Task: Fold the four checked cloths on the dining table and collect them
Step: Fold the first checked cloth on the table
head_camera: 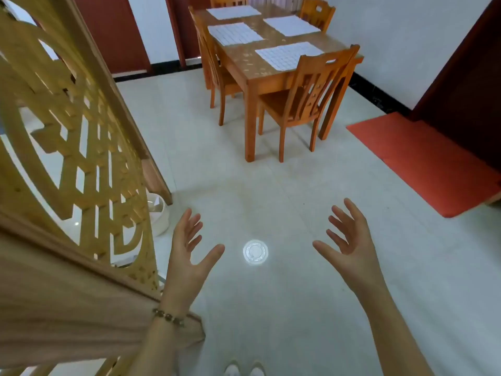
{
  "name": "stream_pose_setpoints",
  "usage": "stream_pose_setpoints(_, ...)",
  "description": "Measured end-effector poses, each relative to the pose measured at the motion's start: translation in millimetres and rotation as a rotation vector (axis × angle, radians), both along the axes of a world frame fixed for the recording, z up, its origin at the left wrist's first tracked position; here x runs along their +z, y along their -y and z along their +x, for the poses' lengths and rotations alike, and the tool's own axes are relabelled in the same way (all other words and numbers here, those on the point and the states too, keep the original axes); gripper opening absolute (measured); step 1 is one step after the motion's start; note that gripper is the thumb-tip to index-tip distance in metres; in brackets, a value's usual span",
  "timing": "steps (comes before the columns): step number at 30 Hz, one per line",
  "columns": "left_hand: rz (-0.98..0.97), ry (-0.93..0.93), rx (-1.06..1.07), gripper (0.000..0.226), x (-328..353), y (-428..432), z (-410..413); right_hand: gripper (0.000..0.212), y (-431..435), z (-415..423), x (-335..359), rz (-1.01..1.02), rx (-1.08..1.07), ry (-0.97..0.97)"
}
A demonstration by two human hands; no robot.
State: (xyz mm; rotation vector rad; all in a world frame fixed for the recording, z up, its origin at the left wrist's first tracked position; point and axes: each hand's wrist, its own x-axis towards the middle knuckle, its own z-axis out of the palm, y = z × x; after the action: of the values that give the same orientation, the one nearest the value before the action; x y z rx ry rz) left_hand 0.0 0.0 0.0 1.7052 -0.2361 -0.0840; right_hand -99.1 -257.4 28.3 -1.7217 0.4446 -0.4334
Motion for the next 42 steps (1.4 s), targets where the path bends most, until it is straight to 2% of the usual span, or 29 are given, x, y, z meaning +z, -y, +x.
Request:
stream_pose_setpoints(5,-0.006,0.036,0.005,0.080,8,19,21,0.089,18,20,2,-0.003,0.050,0.019)
stream_pose_setpoints(12,0.000,0.032,0.035,0.081,-1,38,49,0.086,34,56,-4,0.005,0.089,-0.011)
stream_pose_setpoints(19,0.012,0.034,0.096,0.081,-7,55,108,0.085,54,127,-14,-0.012,0.131,-0.034)
stream_pose_setpoints(27,-0.023,0.019,0.155,0.089,-16,81,228,0.082,79,260,-21,-0.011,0.190,-0.045)
stream_pose_setpoints(42,-0.012,0.041,0.243,0.079,2,116,455,0.080,110,528,-12,0.027,0.295,-0.006)
